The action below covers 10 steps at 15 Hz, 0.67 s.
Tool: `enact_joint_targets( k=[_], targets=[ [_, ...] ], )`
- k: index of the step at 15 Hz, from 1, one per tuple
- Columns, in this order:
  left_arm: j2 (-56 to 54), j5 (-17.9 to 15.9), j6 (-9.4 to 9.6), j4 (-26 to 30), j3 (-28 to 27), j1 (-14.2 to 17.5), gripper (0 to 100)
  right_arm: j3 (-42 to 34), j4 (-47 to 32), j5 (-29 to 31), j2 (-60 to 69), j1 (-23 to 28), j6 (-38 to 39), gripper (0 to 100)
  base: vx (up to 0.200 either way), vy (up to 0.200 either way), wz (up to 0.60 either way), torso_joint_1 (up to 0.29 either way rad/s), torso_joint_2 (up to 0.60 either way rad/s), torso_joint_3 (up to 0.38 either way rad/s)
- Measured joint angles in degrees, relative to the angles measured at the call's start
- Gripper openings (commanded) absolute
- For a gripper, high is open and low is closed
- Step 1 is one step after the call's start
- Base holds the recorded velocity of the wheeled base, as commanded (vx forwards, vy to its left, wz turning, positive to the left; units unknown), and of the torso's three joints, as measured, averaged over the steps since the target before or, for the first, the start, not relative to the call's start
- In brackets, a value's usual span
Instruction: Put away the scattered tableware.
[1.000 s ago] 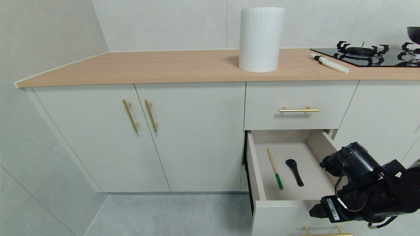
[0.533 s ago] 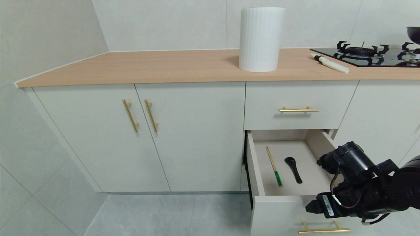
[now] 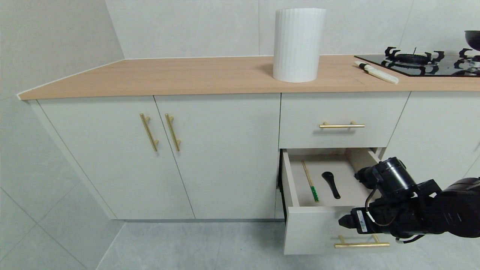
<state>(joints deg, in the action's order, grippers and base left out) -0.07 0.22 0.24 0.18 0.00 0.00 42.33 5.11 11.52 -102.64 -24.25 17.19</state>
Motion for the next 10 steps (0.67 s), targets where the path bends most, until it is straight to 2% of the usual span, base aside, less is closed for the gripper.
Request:
enact_joint_targets(
  k=[10],
  targets=[
    [0.0,0.02,0.02,0.0,0.0,0.0,100,7.53,0.61,0.09,-5.75,2.43,-1.95,100,0.0,0.0,0.0,0.0,0.0,0.0]
  ],
)
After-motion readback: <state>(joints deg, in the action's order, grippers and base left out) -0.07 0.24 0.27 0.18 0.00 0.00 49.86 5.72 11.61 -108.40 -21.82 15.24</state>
